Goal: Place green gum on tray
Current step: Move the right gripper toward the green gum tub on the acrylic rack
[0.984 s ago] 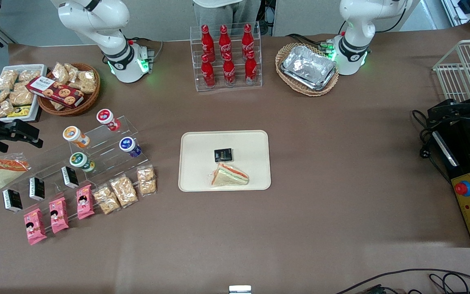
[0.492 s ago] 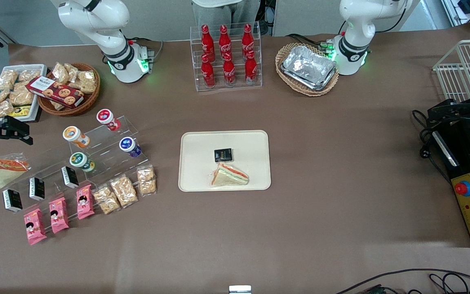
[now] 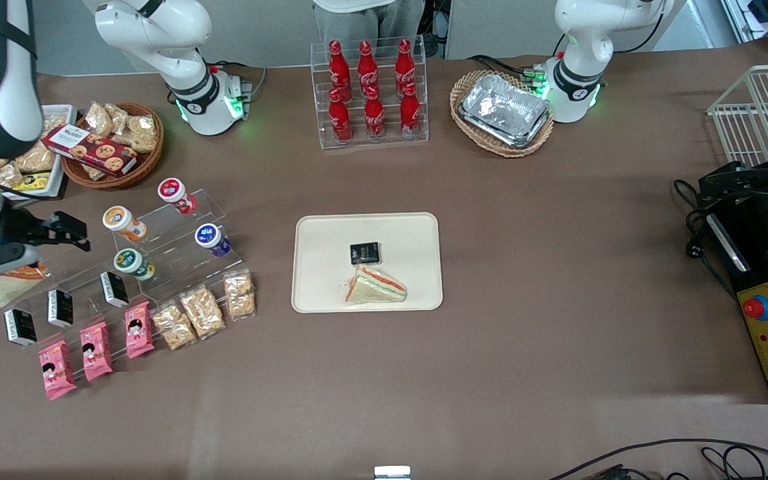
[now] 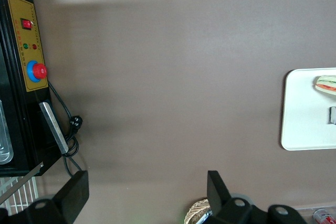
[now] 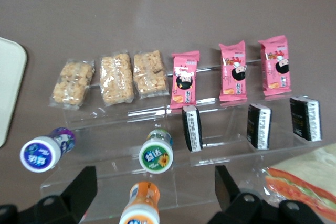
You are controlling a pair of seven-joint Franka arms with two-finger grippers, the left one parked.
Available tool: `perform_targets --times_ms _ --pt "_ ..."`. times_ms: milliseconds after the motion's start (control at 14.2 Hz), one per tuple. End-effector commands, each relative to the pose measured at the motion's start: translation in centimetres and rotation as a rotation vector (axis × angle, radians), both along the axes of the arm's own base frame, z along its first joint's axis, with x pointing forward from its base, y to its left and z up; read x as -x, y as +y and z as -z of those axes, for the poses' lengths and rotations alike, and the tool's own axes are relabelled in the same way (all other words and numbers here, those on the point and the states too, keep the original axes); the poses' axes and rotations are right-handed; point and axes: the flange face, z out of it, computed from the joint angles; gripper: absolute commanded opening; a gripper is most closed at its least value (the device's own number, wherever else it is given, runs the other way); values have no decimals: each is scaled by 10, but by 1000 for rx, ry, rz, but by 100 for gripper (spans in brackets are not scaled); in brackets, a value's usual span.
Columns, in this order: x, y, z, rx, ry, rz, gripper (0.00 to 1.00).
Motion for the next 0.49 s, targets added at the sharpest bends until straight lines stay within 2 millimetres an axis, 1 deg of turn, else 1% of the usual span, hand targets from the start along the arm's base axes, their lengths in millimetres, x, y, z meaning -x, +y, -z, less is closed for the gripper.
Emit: perform_targets --times_ms 0,211,422 --pt "26 2 48 18 -40 -32 100" --pt "34 1 90 27 -69 -35 100" --pt "43 4 120 50 -83 -57 100"
